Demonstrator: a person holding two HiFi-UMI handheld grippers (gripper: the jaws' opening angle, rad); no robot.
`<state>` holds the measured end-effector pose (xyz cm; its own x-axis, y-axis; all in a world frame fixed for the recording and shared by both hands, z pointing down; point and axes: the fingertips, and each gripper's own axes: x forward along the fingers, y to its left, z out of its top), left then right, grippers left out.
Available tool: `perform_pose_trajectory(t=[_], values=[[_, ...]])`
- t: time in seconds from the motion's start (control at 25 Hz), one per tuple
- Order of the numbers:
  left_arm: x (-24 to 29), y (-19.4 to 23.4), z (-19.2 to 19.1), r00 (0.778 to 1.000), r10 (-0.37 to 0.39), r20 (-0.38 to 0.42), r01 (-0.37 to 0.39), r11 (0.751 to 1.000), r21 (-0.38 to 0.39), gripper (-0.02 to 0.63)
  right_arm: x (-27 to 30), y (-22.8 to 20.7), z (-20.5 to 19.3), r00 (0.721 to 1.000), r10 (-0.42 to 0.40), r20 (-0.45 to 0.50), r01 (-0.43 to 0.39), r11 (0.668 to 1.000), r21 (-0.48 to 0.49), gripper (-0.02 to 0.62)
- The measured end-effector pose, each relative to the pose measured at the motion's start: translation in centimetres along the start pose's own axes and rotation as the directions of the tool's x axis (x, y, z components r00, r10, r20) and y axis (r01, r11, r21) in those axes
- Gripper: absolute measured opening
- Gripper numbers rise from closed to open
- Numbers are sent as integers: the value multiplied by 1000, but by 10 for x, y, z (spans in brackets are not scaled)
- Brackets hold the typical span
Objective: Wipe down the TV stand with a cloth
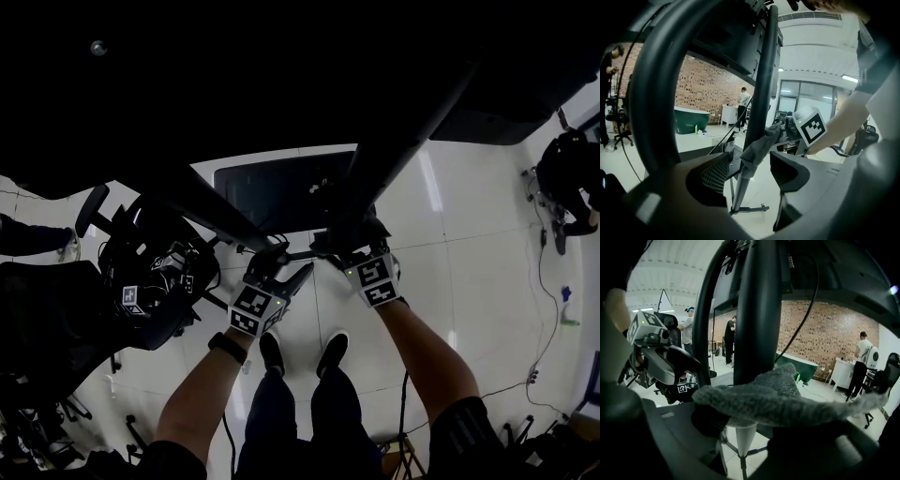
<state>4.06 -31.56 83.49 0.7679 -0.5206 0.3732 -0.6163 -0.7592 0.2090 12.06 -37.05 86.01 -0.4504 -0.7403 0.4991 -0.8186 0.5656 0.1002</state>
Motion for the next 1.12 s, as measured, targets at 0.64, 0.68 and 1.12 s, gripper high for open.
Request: perform_pose_trajectory(t=[0.64,0.68,1.12], values=[[13,7,-63,996,21,-86,-26,998,-58,298,34,9,-79,995,35,-91,-27,996,83,203],[11,5,-62,996,18,-84,-24,998,-60,298,28,9,-77,996,35,-82,-28,996,81,185],[-44,-49,25,1000,24,20,-23,1000,-11,296,-70,14,6,998,51,45,-54,997,60,31]])
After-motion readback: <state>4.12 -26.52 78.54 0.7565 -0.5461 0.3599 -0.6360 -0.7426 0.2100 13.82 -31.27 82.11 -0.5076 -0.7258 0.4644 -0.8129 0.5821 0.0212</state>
